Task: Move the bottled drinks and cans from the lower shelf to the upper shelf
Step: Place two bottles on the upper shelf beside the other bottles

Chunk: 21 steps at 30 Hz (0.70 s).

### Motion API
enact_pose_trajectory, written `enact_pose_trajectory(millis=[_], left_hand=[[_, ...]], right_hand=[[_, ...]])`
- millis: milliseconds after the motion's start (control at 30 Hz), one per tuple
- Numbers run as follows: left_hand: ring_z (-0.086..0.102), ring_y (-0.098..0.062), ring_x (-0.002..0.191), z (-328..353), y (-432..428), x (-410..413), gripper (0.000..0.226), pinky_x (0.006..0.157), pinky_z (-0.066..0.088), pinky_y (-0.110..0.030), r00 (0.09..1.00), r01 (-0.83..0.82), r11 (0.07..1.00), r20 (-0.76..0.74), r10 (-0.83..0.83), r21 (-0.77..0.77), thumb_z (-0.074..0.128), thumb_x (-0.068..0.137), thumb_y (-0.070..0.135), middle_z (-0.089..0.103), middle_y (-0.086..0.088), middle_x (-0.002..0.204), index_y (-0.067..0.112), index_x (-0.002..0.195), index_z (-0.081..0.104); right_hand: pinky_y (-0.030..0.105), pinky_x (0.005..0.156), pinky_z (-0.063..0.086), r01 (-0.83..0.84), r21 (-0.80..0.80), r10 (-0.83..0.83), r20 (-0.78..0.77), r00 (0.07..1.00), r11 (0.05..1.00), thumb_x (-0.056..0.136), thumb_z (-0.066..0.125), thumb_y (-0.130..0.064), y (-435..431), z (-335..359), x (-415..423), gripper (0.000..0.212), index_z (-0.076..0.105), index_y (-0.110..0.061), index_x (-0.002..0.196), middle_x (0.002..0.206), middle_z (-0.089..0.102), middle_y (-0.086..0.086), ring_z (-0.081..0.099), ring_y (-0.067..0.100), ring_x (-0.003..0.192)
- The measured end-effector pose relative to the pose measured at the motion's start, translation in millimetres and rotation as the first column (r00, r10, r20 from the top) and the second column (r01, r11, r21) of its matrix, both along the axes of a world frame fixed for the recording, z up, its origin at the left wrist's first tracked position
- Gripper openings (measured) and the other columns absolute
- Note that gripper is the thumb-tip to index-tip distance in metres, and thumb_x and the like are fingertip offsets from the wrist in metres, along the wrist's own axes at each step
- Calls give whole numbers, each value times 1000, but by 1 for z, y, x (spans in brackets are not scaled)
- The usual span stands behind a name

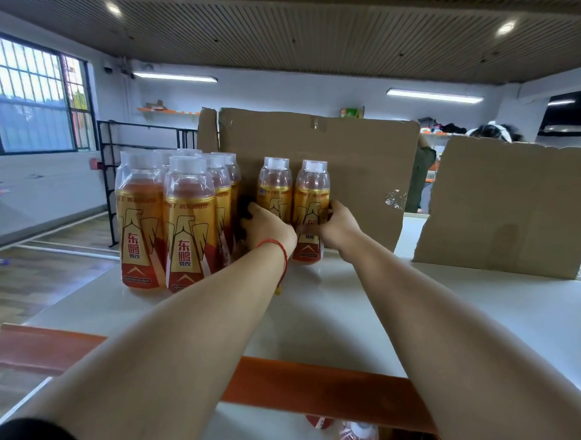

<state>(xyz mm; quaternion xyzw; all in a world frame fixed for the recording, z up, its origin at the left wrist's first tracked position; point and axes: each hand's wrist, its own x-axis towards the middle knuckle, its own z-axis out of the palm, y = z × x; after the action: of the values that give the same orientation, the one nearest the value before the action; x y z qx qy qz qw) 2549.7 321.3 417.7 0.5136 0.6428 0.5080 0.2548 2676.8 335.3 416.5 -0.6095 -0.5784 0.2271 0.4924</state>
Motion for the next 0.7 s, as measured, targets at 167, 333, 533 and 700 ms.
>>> enact_pose_trajectory(millis=[167,333,533,700], left_hand=[[53,-37,125,-3,6,-4,71,97,50,-49,1000,22,1000,7,-22,19,73,86,18,49,-16,140,15,145,34],[51,-37,127,-4,9,-4,69,100,49,-50,999,38,998,9,-38,43,72,87,17,49,-15,141,15,145,35],[50,-36,130,-10,10,-6,71,104,47,-48,999,39,998,1,-39,54,76,84,20,49,-15,142,10,143,37],[51,-37,128,-14,10,-8,67,103,47,-48,1000,29,999,-4,-29,19,77,83,19,50,-17,140,8,138,39]], right_hand=[[47,92,55,-3,9,3,20,1000,1000,58,93,-28,0,1,2,76,55,-15,123,113,68,2,65,26,105],[46,93,55,0,32,-1,32,999,999,58,93,-29,0,1,3,75,56,-17,122,114,68,1,65,25,106],[46,94,54,13,61,-16,59,998,998,61,91,-31,-5,-6,2,75,55,-17,124,116,67,1,63,24,108],[41,86,57,57,-4,-56,141,988,998,57,92,-36,-8,-6,1,73,59,-14,119,109,69,2,65,23,100]])
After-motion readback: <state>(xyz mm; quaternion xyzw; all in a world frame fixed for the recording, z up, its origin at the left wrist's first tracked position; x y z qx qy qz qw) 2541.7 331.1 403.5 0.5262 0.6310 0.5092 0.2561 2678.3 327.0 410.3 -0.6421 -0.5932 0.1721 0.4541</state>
